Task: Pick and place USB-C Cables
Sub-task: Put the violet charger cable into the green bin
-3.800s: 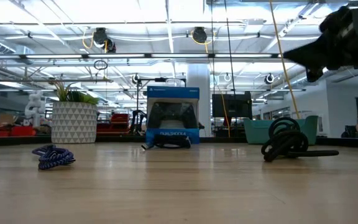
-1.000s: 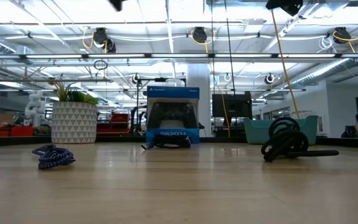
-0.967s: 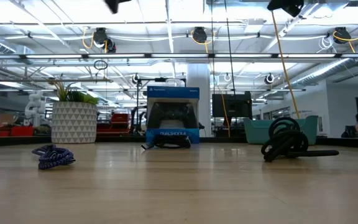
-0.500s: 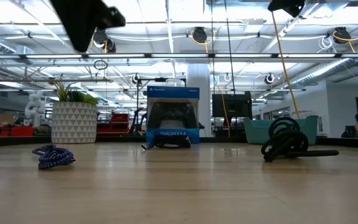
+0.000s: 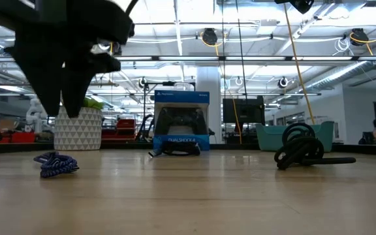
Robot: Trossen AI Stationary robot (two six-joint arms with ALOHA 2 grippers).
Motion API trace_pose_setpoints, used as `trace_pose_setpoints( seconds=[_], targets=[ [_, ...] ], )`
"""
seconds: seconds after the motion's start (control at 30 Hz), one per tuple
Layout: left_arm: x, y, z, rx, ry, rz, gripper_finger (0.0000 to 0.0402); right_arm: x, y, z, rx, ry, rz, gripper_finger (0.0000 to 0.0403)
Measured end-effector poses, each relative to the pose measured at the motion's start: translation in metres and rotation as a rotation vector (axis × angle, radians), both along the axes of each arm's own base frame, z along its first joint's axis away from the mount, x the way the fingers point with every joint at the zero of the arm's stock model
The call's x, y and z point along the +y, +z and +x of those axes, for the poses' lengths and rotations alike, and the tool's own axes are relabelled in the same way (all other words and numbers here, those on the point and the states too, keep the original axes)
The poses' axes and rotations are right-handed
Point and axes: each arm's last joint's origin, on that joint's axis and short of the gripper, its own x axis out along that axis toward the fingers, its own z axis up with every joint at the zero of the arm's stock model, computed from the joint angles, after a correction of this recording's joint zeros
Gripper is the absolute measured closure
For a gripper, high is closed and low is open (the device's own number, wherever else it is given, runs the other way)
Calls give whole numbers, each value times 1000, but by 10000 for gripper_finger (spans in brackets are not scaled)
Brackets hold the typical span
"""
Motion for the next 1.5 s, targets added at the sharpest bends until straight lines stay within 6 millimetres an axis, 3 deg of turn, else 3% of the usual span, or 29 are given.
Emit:
trace_pose_setpoints(
  seconds=[0.23, 0.63, 1.5],
  targets=[
    [1, -22, -7, -1, -40, 7, 243, 0, 0, 0, 1, 0, 0, 403],
    [1, -40, -12, -43, -206, 12, 243, 0, -9, 3, 10, 0, 0, 403],
    [-10, -42, -15, -69, -345, 70, 243, 0, -8, 4, -4, 0, 0, 403]
  ],
)
